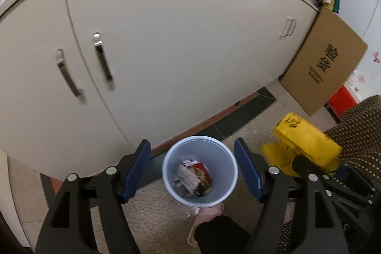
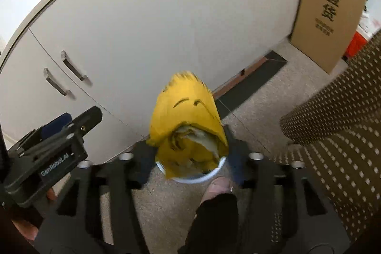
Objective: Collect trash
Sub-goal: 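Open the left tool to drop the black snack bag into the basket, then open the right tool to drop the yellow bag into the basket, then move both open tools back over the polka-dot table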
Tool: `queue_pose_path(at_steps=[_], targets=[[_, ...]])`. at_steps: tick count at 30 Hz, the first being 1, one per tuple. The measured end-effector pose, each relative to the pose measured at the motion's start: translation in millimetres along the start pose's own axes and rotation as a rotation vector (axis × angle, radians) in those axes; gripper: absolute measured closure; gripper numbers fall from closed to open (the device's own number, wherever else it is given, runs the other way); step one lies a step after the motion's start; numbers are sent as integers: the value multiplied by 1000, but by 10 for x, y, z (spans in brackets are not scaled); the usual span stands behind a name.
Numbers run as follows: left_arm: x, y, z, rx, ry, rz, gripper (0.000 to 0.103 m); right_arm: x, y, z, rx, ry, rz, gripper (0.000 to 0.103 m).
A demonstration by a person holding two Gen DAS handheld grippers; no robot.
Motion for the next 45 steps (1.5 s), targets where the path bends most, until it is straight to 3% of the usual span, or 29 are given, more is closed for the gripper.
queue_pose_path(at_steps=[3,17,29,36,45], targets=[[6,7,37,-4,21,-4,32,-76,-8,35,7,-1,-1,37],[363,75,-236,-21,-64,-31,29,305,3,-192,-30,-53,-29,35],[1182,253,-753,-28,-179,-156,29,1402,269,-457,-76,-36,-223,33],[1656,293,-1508,-119,-293,-211,27,2160,291,-1011,-124,-109,-322,31],[1878,7,-3069,-340,-493,-144,27,2884,-69,-2208,-240,-317,-368,28]])
Point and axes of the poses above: each gripper's, at about its wrist camera, not at the fingertips, and x roughly against the way its jaws point, z to its left, y to its top, the point moved 1 cm from there along -x, roughly the way its jaws point, and after that the axes turned 10 degrees about -z, right-handed, at the moved point
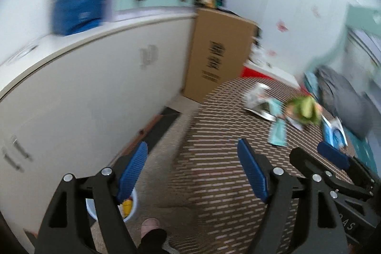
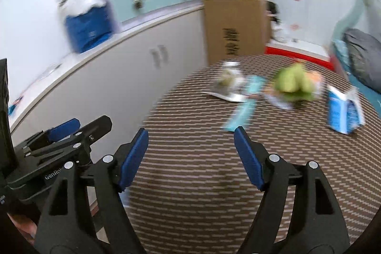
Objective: Collect trash
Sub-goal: 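Move both open tools back over the polka-dot table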
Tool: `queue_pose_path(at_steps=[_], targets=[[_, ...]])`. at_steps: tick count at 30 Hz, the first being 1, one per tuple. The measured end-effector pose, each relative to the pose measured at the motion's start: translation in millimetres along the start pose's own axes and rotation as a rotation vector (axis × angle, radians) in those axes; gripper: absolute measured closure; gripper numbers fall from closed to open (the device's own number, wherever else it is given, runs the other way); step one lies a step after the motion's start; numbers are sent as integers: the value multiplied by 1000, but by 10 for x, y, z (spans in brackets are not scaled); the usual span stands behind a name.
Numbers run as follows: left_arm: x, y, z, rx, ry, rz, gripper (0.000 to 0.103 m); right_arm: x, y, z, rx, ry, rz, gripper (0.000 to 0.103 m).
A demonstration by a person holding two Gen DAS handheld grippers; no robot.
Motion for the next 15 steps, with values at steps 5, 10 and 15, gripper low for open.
queue_pose_path(at_steps=[5,10,15], targets=[[-350,-38,-652,-95,-83,55,27,131,-35,-714,-63,-106,1,25],[-686,-116,-1127,-172,-123,90,27,195,-33,-1315,-114,-200,-8,22],[-987,-180,-1393,-232,-118,129,29,226,-35,-1779,-163,-282,-26,18]])
Point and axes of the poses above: each gripper's, at about its wrist camera, not at the fingertips, and x roughly against the way its jaws point, z to its left, y to its top, the point moved 1 cm from there along -x, roughly the way its jaws point, and after that the axes turned 10 degrees about -z, right-handed, at the moved point
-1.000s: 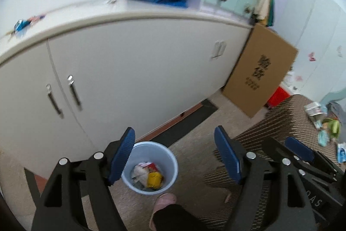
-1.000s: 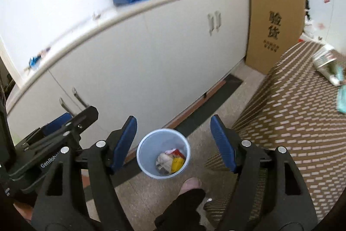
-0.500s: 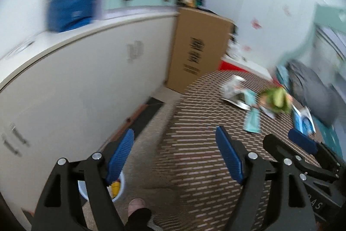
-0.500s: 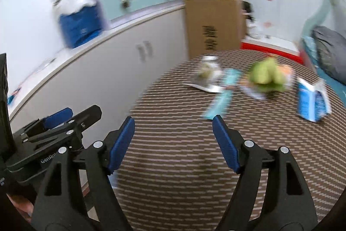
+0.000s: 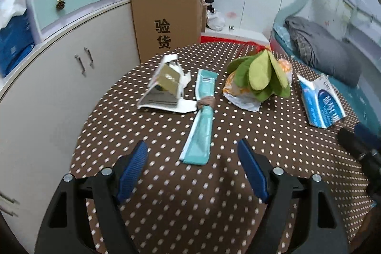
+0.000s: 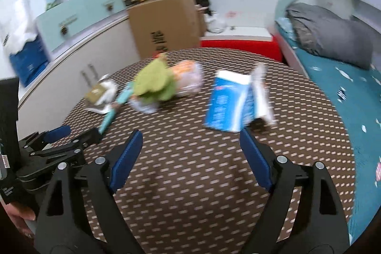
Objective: Collect trash
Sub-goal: 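Move both open tools back over the polka-dot table, then grasp the teal tube with the left tool while the right tool grasps the blue-white box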
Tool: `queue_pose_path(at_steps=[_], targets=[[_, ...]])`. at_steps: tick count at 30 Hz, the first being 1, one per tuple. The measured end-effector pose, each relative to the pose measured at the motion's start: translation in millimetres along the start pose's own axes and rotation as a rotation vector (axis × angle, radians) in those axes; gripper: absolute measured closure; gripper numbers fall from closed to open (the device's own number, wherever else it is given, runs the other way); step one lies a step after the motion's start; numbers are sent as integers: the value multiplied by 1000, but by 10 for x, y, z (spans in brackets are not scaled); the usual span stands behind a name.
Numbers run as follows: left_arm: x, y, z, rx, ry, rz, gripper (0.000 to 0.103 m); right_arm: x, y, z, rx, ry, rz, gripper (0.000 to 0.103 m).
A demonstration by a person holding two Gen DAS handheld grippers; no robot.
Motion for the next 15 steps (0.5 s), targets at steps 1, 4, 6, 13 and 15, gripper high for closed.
queue_pose_path(at_steps=[1,4,6,13,15], targets=[[-68,7,-26,-5,-4,9,32,-23,14,-88,-11,-19,-4,17],[-209,-1,-5,12,-20,47,44,-129,44,-340,-35,-57,4,17],[-299,-4,4,18,-18,66,51,-217,79,-476,-57,-80,13,17],[-407,80,-89,-19,-30,57,88,-617,164,-679,-68,-112,83,17],[-422,105,-129,-23,-26,49,90,-742,158,-690,-64,-108,116,17]])
Point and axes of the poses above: each gripper's, at about its wrist camera, not at the fingertips, and x roughly against the way its jaws point, z to its left, y to its top, the point moved 1 cm from there along -x, roughly the way its jaws point, and after that the axes turned 10 degrees about -z, right-handed, at the moved point
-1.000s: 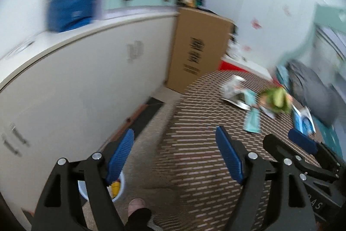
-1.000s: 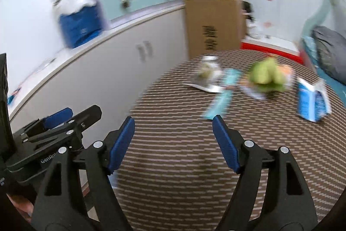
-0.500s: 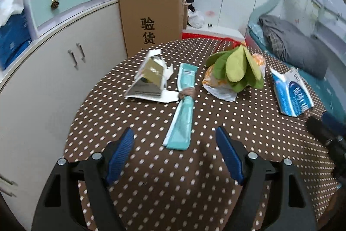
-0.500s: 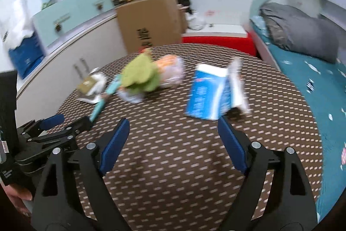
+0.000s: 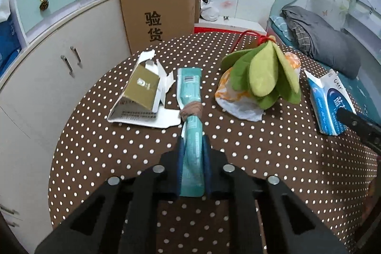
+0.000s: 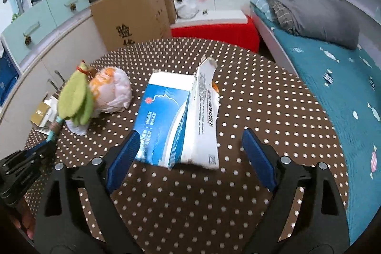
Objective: Collect trash
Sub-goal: 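Grasp the teal tube with the left tool while the right tool grasps the blue-white box, then carry the teal tube and blue-white box over the wastebasket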
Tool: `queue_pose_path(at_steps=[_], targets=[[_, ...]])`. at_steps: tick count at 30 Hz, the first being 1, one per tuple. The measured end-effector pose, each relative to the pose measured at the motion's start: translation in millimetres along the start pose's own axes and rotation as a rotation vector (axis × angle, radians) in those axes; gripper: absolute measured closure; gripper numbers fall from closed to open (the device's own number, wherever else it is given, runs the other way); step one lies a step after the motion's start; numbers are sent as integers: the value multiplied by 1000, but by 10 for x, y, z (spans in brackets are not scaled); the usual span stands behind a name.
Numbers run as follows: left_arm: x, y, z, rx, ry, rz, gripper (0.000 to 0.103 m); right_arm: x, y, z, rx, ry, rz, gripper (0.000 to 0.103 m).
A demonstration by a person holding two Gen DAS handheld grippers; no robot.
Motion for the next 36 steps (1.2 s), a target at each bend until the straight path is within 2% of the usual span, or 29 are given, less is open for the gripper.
queue_pose_path(at_steps=[2,4,5,11,22,30,36], targets=[[25,6,-6,13,-5,-10,91,-62,-3,-7,-3,-1,19,22],[77,3,-7,22,-16,-22,91,-91,-6,-25,-15,14,33,64],[108,-1,-4,25,-16,-31,92,-85,-5,-27,-8,7,31,67],[417,-28,30,64,-40,-92,93,55,-111,-12,-14,57,23,70],[1135,-186,158,103,-76,-179,93,822,-257,255,0,157,-76,70],[1677,-422,447,161,-89,-246,93,1232,-455,800,58,255,-85,70],[1966,-614,830,224,-56,-282,93,1362,-632,1408,128,332,-60,70]])
Point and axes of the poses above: each gripper's, at about its wrist camera, not at the fingertips, and x roughly against the way its jaws point, z to its left, y to its top, the point moved 1 cm from there along -x, roughly the way its jaws point, and after that the axes turned 10 degrees about -z, right-handed, at the moved point
